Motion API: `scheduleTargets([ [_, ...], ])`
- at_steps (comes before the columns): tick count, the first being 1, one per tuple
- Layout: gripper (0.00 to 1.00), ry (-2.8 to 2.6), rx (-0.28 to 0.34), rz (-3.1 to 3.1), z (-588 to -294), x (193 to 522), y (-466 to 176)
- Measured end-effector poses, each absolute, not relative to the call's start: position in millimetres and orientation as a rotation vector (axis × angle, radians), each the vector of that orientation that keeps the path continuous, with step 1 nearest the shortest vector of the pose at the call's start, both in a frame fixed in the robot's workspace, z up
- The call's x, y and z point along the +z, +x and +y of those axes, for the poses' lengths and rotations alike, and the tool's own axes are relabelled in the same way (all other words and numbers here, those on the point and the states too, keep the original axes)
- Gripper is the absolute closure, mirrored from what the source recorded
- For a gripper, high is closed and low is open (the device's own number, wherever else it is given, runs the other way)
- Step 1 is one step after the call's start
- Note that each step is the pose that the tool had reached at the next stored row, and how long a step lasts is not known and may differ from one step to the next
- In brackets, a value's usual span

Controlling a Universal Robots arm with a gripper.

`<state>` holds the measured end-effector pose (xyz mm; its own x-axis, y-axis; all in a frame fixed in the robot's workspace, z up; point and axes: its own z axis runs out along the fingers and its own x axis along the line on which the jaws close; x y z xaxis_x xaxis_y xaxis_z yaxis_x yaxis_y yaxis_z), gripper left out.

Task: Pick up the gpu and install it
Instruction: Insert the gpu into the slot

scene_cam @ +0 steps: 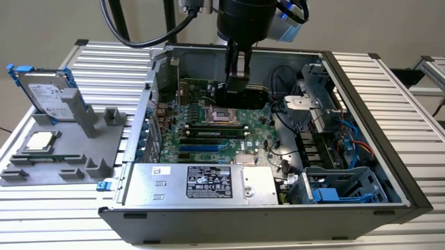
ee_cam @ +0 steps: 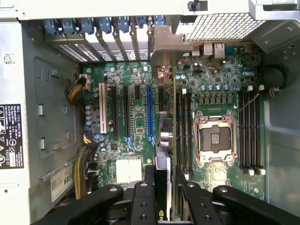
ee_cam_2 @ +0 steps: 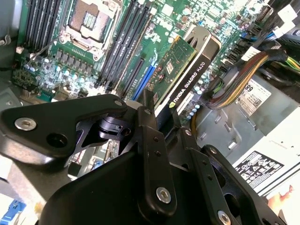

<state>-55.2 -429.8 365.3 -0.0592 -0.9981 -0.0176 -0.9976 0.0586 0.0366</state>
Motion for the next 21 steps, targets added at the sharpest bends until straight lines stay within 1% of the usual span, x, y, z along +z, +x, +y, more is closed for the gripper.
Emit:
scheduleTargets([
  [21,1.0,2.146,-0.06,-2.276,-429.8,357.6,-55.5],
])
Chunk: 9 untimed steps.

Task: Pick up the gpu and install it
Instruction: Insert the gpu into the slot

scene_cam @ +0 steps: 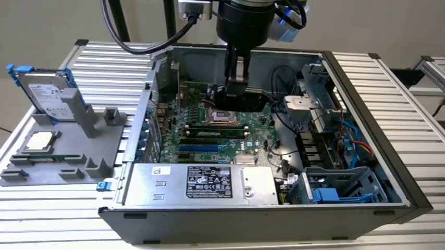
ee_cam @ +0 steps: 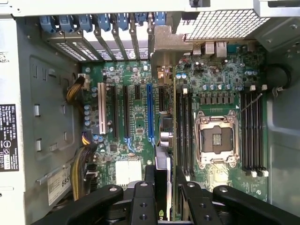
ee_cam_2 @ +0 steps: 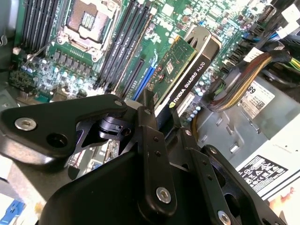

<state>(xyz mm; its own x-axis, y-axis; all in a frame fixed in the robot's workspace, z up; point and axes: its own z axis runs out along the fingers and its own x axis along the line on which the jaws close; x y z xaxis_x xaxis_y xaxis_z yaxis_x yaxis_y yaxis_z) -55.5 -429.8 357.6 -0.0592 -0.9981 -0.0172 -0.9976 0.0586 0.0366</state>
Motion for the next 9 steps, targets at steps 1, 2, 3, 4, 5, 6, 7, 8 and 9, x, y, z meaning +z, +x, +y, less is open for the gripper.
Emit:
scheduleTargets([
  [1,1.0,2.146,-0.06,-2.276,-429.7,357.1,-55.6],
  [2,1.0,2.146,-0.06,-2.276,-429.8,356.6,-55.6],
  [3,1.0,2.146,-0.06,-2.276,-429.8,356.1,-55.7],
  [4,1.0,2.146,-0.06,-2.276,-429.8,355.7,-55.7],
  [5,1.0,2.146,-0.06,-2.276,-429.7,355.2,-55.8],
  [6,1.0,2.146,-0.06,-2.276,-429.7,354.7,-55.8],
  [7,1.0,2.146,-0.06,-2.276,-429.8,354.4,-55.9],
  [8,1.0,2.146,-0.06,-2.276,-429.8,353.9,-55.9],
  [9,1.0,2.146,-0.06,-2.276,-429.8,353.5,-55.9],
])
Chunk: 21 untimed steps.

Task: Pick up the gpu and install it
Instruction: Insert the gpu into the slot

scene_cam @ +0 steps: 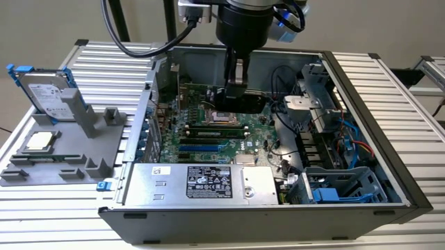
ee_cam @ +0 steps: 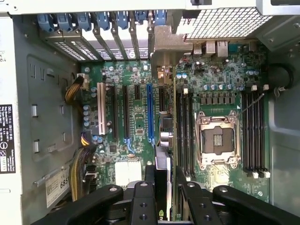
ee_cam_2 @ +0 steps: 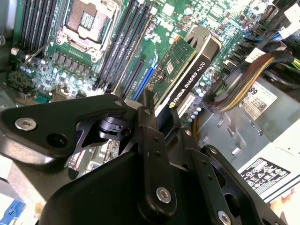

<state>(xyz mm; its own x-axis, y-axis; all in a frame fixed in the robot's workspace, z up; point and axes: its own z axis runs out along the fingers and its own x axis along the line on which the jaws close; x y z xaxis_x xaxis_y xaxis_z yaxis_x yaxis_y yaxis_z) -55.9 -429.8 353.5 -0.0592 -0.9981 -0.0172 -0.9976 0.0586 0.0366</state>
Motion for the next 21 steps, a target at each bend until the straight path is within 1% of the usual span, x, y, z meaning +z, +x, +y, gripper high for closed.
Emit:
scheduleTargets([
  [21,1.0,2.146,-0.059,-2.277,-429.8,344.5,-57.2],
])
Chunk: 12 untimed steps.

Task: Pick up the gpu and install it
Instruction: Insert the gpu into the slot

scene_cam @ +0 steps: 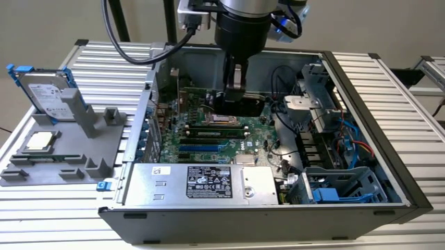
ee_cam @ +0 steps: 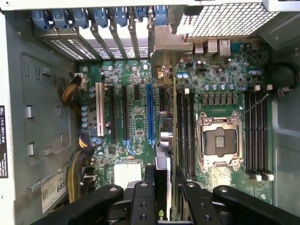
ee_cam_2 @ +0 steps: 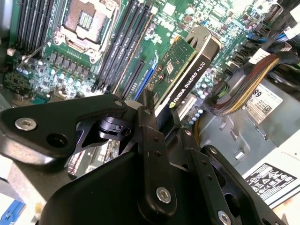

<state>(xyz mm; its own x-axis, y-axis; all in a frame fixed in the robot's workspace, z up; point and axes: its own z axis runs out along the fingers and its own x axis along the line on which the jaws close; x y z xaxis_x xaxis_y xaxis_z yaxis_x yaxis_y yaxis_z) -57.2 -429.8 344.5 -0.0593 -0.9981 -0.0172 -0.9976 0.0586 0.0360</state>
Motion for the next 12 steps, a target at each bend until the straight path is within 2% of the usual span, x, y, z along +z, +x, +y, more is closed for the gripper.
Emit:
scheduleTargets([
  [12,1.0,2.153,-0.045,-2.284,-429.8,339.7,-58.4],
])
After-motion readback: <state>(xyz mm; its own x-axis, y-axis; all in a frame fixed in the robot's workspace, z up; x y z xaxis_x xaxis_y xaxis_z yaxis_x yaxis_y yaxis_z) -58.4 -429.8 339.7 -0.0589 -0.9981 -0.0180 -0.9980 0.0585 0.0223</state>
